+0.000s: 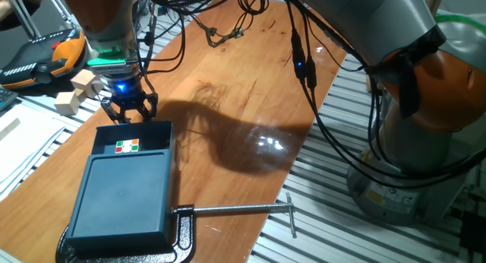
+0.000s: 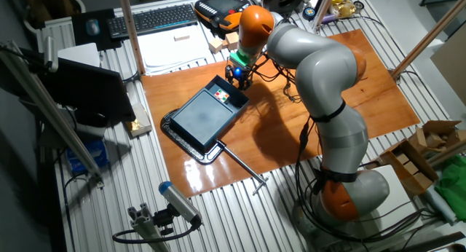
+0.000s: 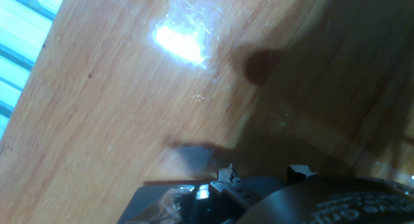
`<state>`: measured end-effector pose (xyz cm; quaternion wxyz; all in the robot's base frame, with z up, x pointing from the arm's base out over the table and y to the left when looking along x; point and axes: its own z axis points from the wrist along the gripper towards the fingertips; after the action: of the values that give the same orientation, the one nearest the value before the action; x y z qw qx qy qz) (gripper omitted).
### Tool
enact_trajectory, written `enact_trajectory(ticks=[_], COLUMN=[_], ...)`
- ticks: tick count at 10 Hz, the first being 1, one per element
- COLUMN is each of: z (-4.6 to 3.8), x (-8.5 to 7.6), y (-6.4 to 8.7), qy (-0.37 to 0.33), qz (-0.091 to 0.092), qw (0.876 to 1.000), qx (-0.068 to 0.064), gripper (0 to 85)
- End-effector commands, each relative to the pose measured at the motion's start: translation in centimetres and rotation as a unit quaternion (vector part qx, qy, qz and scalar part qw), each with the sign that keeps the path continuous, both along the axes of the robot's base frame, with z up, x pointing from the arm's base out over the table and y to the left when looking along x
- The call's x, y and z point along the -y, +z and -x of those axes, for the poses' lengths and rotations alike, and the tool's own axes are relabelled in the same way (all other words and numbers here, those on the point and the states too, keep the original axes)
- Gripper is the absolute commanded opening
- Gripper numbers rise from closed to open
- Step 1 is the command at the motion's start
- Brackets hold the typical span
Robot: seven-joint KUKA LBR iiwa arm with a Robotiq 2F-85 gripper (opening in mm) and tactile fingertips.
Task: Grasp the handle and close the drawer
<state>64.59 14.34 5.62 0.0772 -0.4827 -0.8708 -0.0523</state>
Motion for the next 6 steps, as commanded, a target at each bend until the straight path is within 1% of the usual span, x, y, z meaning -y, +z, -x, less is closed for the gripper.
enact_trajectory(ticks=[1,6], z=[0.06,0.42], x=[-0.10,-0.65], y=[-0.02,-0.03], qy=[0.000,0.006], qz=[0.000,0.000], qw=[1.000,1.000], qx=[-0.001,0.000], gripper=[2.0,2.0])
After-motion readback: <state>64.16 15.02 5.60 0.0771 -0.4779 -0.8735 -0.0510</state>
